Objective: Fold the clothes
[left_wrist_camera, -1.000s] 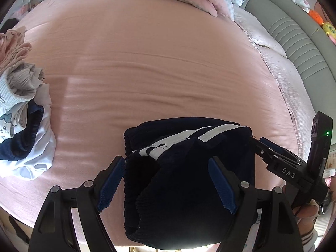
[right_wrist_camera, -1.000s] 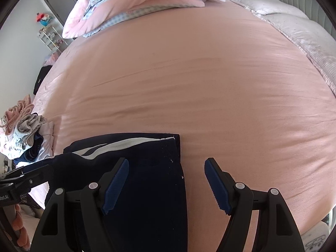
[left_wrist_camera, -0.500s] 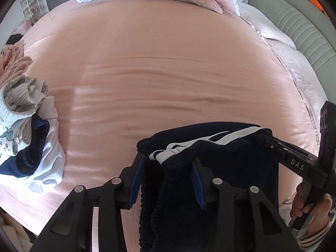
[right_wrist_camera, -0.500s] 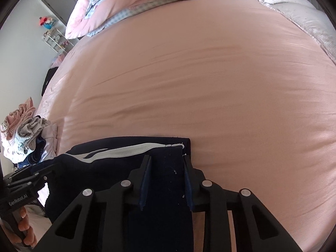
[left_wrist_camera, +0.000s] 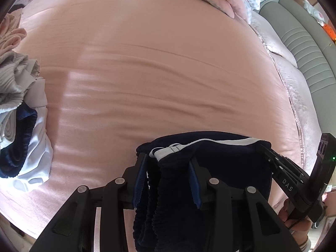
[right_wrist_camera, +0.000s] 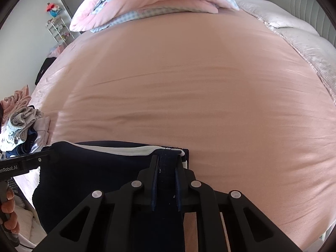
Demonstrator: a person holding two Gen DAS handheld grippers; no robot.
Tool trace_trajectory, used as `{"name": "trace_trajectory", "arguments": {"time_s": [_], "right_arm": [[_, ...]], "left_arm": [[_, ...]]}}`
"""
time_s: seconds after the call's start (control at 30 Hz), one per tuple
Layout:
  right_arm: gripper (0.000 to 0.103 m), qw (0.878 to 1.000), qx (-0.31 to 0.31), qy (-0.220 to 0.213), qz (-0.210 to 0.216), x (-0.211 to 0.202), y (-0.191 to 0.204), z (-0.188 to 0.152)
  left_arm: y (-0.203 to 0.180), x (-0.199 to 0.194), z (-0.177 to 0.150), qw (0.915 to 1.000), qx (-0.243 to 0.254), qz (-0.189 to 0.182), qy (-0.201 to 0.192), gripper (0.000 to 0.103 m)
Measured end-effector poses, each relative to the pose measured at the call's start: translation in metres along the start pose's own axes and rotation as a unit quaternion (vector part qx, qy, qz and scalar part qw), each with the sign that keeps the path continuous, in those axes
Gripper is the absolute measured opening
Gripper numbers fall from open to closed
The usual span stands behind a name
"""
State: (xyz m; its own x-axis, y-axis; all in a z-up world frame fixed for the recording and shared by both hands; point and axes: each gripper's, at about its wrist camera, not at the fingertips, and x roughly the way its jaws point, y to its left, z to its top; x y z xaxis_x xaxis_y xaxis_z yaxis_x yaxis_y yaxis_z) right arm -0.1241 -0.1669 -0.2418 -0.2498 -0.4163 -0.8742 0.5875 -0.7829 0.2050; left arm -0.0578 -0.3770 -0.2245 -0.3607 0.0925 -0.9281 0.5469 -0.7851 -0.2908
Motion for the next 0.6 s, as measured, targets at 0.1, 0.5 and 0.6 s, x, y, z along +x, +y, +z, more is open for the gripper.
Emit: {"name": "trace_trajectory", "arguments": {"time_s": [0.1,0.5,0.6], "right_arm": [[0.011,1.000,0.012,0.015,0.004,0.013,-0.005,0.001],[0.011,0.999,-0.030,0.014,-0.032,0.023,0.001,0.005],[0.012,0.999,-0.036,0.011,-0.034,0.020,0.001,0.004]], "left_arm": [[0.003,0.015,0.003,0.9996,0.001,0.021,0.021,0.037],[0.004,0.038,0.004,0.9991,0.001,0.035,0.023,0.038],[0.000,0.038,0.002,0.9988,0.008,0.042,0.023,0.041]]}}
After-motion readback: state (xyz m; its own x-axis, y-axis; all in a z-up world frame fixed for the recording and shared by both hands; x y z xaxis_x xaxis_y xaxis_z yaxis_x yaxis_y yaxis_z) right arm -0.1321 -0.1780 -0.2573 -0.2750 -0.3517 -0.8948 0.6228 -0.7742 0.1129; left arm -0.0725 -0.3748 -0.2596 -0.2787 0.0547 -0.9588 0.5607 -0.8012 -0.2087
